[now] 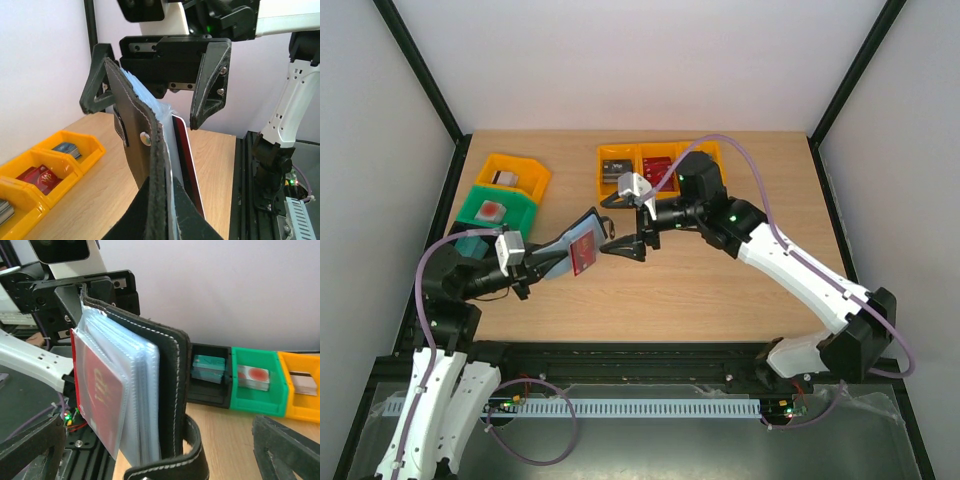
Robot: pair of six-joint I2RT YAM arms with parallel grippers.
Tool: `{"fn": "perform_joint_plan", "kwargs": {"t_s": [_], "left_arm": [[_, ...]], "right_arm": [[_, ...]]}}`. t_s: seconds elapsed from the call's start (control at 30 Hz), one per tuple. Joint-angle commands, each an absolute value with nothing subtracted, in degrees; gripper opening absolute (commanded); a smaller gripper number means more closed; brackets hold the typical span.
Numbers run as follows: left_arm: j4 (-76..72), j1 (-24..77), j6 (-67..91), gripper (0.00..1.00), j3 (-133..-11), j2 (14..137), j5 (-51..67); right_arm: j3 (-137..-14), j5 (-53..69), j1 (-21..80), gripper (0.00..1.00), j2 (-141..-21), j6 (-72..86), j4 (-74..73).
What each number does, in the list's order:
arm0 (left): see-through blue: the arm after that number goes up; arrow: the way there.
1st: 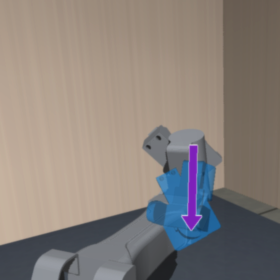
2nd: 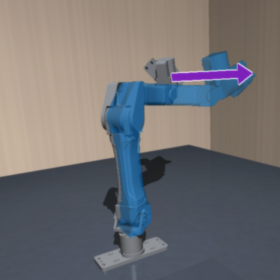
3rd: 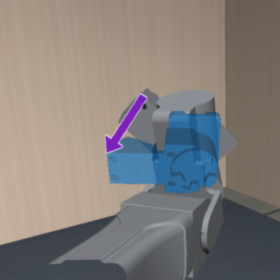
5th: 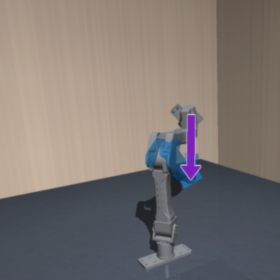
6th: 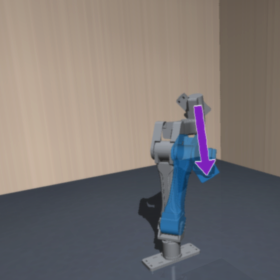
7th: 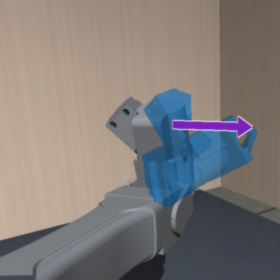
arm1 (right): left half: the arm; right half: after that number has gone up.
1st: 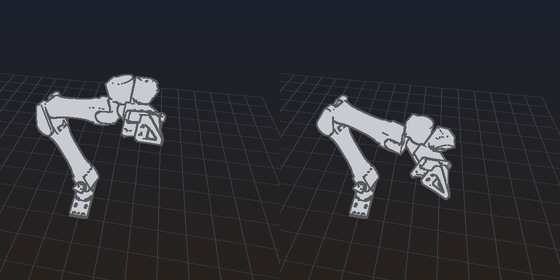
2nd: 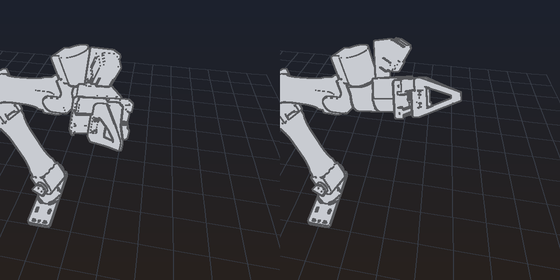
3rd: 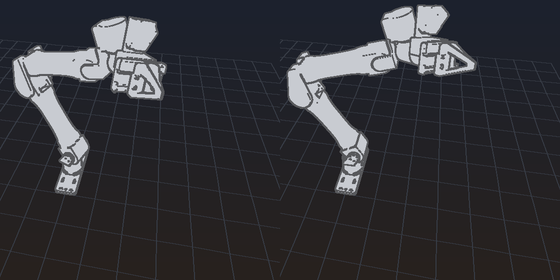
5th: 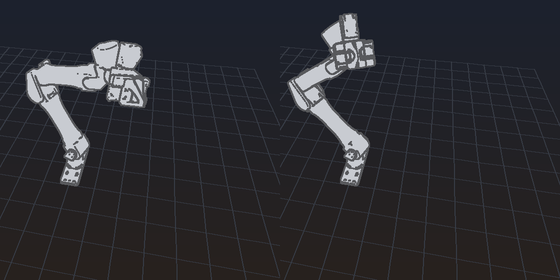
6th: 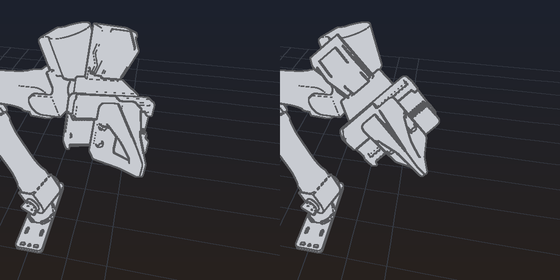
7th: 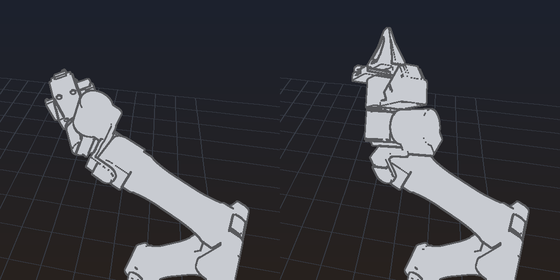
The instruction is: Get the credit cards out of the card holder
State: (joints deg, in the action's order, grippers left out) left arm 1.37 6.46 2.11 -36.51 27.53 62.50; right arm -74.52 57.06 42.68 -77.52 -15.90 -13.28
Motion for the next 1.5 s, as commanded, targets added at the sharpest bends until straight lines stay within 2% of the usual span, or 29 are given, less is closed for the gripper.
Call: {"fn": "perform_joint_plan", "kwargs": {"t_s": [0.0,0.23,0.27,0.5,0.6,0.63,0.73,0.77,0.8,0.83,0.9,1.0,1.07,1.17,1.23,1.3,1.33,1.4,1.47], "left_arm": [[-3.0,6.3,2.6,0.02,-37.9,26.9,64.9],[-2.7,6.7,1.1,0.02,-37.6,26.7,65.8],[-2.7,6.8,1.0,0.02,-37.5,26.7,65.7],[-2.7,6.8,1.3,0.02,-36.7,26.5,64.3],[-3.1,6.8,2.4,0.02,-36.6,26.3,63.0],[-3.1,6.8,2.9,0.02,-36.5,26.3,62.1],[-2.2,6.8,4.4,0.03,-36.3,25.8,56.7],[-2.0,6.7,5.5,0.10,-36.1,25.4,53.9],[-2.0,6.6,7.1,0.28,-35.7,24.9,50.7],[-2.1,6.4,9.0,0.40,-35.2,24.2,47.2],[-2.6,5.9,12.0,0.57,-34.0,22.7,40.6],[-2.0,5.6,15.4,0.70,-32.4,20.6,28.8],[-0.9,5.1,16.8,0.74,-32.1,19.9,20.9],[-0.3,3.8,16.8,0.76,-31.8,19.5,14.8],[-0.8,3.3,16.0,0.75,-31.2,19.2,17.0],[-2.0,3.2,14.9,0.65,-30.5,19.0,24.9],[-3.3,3.2,14.7,0.55,-29.9,19.1,31.5],[-7.7,3.2,17.7,0.44,-28.3,19.6,43.8],[-10.8,3.8,22.3,0.37,-26.9,20.8,50.1]], "right_arm": [[-77.0,63.8,42.7,0.99,-80.7,-12.8,-9.7],[-78.9,66.9,44.5,1.00,-84.2,-12.3,-9.8],[-79.5,67.8,44.8,0.98,-84.6,-12.9,-10.9],[-81.1,69.9,46.7,0.42,-86.5,-13.2,-14.0],[-81.5,70.2,46.8,0.10,-86.5,-12.8,-14.6],[-81.5,70.1,46.8,0.03,-86.3,-13.0,-14.8],[-80.9,68.9,46.5,0.02,-85.2,-13.2,-15.0],[-80.4,68.6,46.1,0.02,-84.7,-12.7,-14.3],[-79.6,68.4,45.5,0.02,-84.1,-11.1,-12.6],[-78.6,68.1,44.8,0.02,-83.4,-8.9,-10.3],[-75.7,64.9,43.5,0.02,-81.9,-3.3,-5.1],[-73.6,50.3,42.8,0.02,-80.8,3.6,-2.8],[-74.7,37.4,42.8,0.02,-81.7,6.7,-5.8],[-79.4,19.2,43.2,0.02,-84.6,11.6,-13.7],[-81.4,10.1,44.8,0.02,-85.6,12.9,-16.7],[-82.2,3.4,48.1,0.02,-86.0,12.5,-17.8],[-82.6,1.8,49.5,0.02,-86.5,12.1,-18.2],[-83.4,3.6,51.3,0.02,-87.4,11.2,-18.2],[-83.1,9.3,52.3,0.02,-87.3,9.5,-16.3]]}}
